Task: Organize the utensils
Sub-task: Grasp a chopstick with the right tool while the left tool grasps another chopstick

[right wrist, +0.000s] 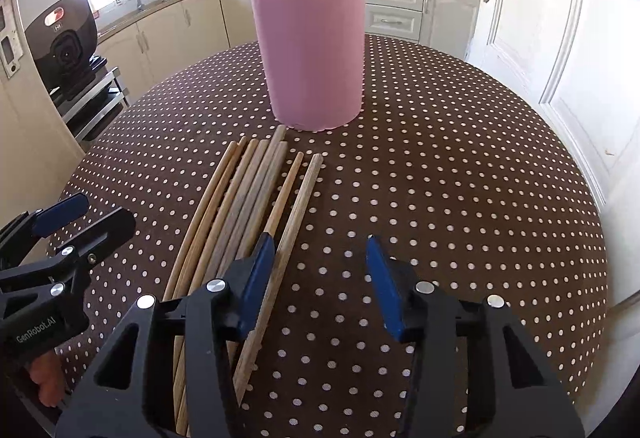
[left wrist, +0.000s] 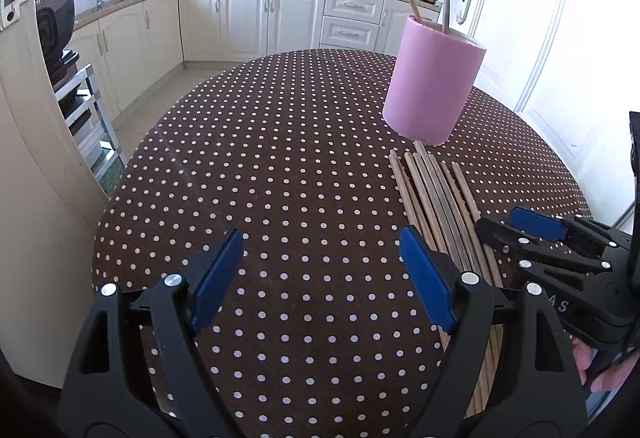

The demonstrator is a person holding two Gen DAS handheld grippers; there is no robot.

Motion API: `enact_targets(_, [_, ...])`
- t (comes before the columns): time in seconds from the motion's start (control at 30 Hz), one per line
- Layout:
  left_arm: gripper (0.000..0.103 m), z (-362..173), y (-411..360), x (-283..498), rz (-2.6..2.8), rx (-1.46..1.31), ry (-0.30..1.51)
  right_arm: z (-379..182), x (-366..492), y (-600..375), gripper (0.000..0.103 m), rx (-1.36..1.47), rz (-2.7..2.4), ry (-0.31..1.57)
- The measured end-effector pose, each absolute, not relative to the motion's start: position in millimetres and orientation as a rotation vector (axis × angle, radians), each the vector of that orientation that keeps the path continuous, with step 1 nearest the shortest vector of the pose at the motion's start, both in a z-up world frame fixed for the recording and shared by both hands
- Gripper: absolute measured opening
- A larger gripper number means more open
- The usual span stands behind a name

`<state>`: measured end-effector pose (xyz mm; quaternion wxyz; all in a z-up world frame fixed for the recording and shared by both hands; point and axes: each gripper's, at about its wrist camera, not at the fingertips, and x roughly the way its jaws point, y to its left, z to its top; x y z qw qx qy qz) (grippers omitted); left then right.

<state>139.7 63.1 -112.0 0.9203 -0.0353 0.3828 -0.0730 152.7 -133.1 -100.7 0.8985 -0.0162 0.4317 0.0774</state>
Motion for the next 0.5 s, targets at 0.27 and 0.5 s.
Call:
enact_targets(0.27, [0.08,-116.5,60.6,148.0,-0.149,-0.101,0.825,-102.1,155.7,-120.6,0.01,-0.106,0.181,0.883])
enact_targets(0.5, [0.08,-121.8,48.1,160.9,-0.154,-0.089,0.88,-102.3,151.6,-124.4,0.005,-0.092,0.23,0.88])
